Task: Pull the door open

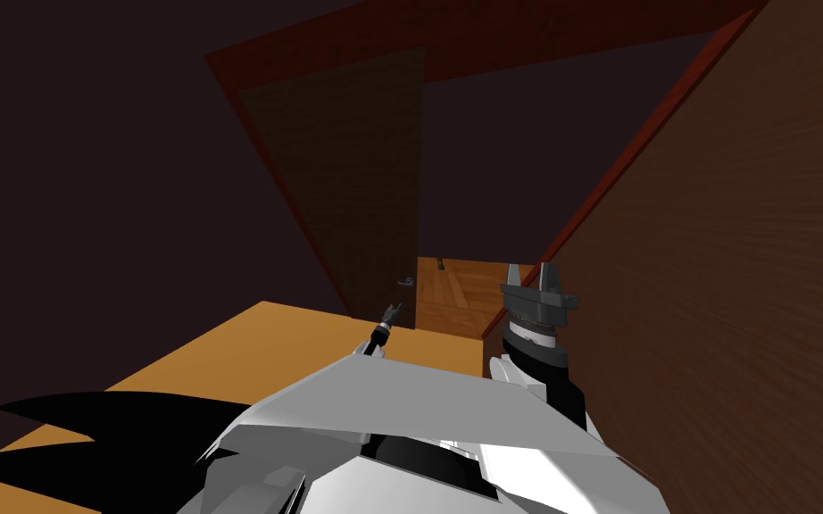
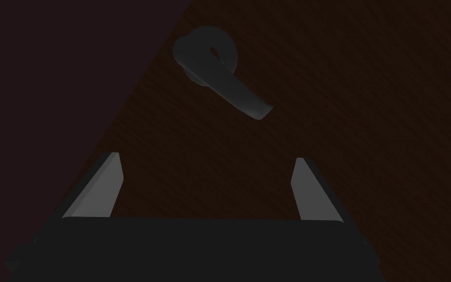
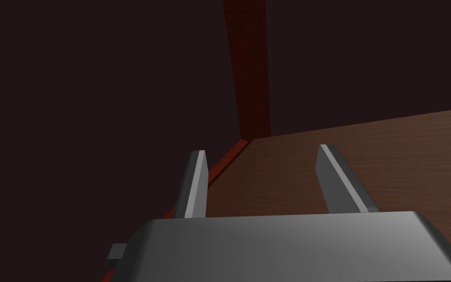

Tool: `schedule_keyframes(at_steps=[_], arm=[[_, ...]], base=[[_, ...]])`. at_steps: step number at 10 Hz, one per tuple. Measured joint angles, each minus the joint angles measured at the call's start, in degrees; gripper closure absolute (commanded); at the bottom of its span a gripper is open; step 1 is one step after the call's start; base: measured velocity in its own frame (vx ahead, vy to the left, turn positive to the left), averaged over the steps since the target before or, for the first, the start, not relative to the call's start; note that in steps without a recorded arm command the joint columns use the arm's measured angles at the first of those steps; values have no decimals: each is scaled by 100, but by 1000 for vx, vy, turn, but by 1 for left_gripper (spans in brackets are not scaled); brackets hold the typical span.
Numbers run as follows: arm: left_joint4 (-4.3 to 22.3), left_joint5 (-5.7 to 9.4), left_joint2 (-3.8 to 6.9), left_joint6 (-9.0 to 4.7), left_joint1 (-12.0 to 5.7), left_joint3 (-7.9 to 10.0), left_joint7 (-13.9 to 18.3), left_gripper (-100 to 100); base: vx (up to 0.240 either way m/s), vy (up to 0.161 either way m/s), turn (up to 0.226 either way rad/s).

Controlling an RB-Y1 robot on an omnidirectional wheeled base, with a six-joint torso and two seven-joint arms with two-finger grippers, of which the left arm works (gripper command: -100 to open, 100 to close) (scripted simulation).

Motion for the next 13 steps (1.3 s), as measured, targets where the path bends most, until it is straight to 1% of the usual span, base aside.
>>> schedule_keyframes(at_steps=[2,4,8,10,13], arm=[[64,69,-28,-1,-52,-7,264,-100],[70,160,-72,31,-80,-27,579,-100],[231,316,-139,13,-201,-39,1169,-100],[271,401,-194,23,-243,-50,1487,-100],[446,517,-253,-25,-364,-49,1930,-100]], base=[[1,-5,20],[4,-8,31],[3,-8,30],[7,-10,42],[7,-9,42]])
